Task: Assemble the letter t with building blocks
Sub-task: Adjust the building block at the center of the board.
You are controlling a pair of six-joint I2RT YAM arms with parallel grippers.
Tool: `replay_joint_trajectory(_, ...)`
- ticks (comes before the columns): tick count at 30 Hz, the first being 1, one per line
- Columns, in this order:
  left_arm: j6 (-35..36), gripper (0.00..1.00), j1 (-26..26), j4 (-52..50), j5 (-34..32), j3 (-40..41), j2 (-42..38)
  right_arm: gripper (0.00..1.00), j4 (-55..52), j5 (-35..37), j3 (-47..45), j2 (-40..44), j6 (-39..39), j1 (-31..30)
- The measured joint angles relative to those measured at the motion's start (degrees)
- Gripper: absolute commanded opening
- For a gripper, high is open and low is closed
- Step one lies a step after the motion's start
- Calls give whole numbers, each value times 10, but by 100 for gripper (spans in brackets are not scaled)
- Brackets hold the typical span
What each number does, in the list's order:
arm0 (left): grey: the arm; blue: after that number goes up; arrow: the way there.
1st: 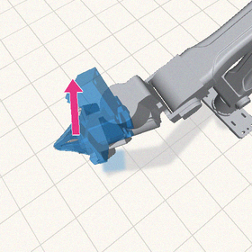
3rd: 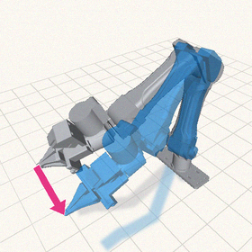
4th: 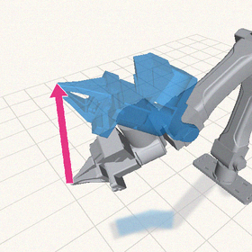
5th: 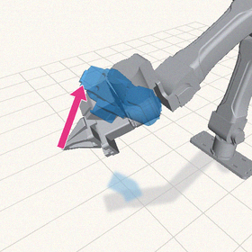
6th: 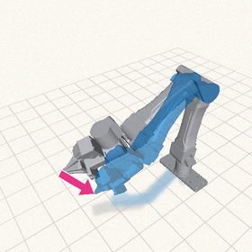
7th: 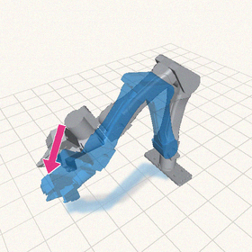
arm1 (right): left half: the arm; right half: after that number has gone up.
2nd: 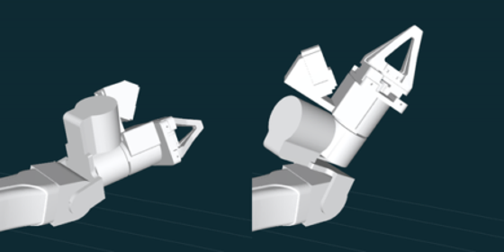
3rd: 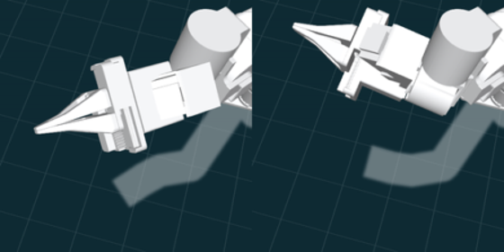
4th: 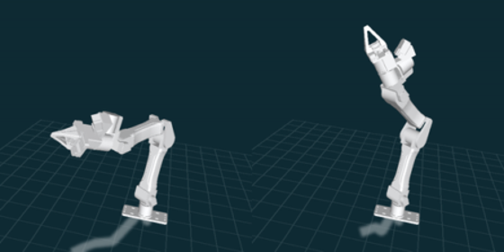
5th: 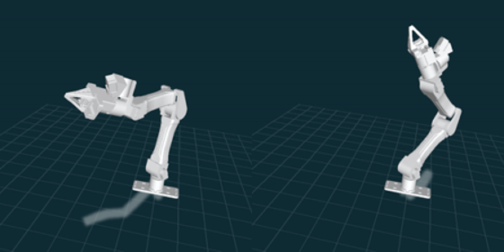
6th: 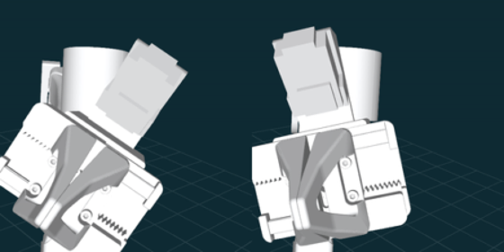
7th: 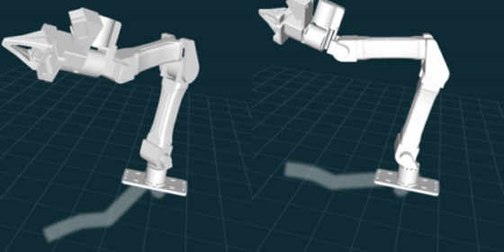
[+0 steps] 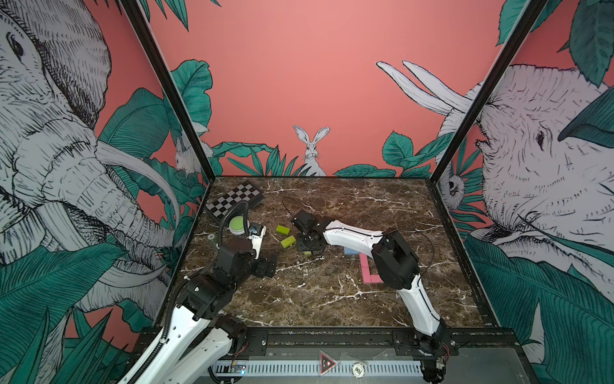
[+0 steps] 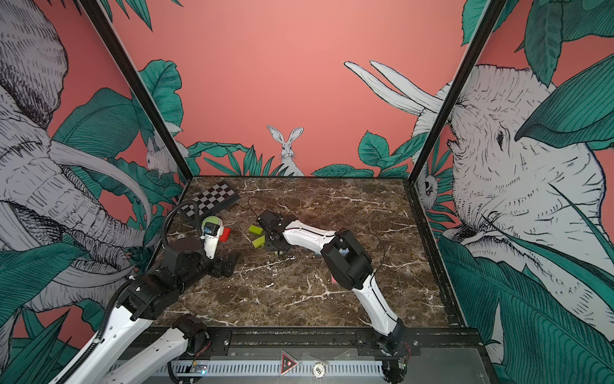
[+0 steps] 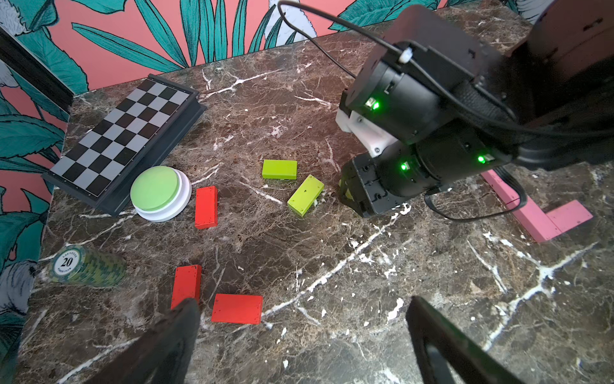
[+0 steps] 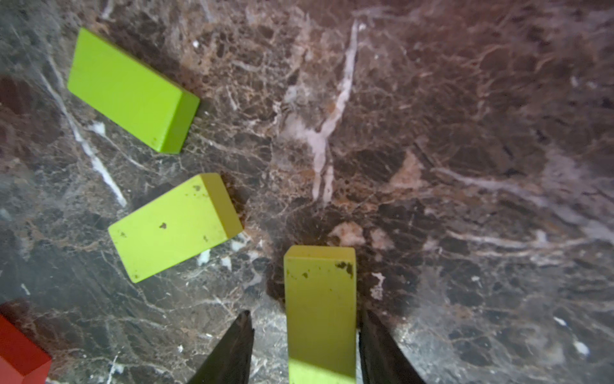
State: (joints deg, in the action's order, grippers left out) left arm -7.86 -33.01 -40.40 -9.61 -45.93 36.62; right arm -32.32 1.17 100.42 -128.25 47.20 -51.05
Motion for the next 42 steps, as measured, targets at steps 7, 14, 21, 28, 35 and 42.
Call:
replay_joint_trajectory(7,0,99,0,0,0,0,0,50,17,-21,-6,0,9,1)
replay_joint_trajectory(14,0,99,0,0,0,0,0,50,27,-23,-23,7,15,2)
replay_joint_trajectory(21,0,99,0,0,0,0,0,50,38,-24,-65,34,25,2)
replay_joint_trajectory(28,0,99,0,0,0,0,0,49,53,-36,-89,47,35,2)
replay_joint_trajectory(35,0,99,0,0,2,0,0,47,70,-48,-93,48,40,2)
replay_joint_trajectory(42,0,99,0,0,2,0,1,47,74,-50,-94,48,41,2)
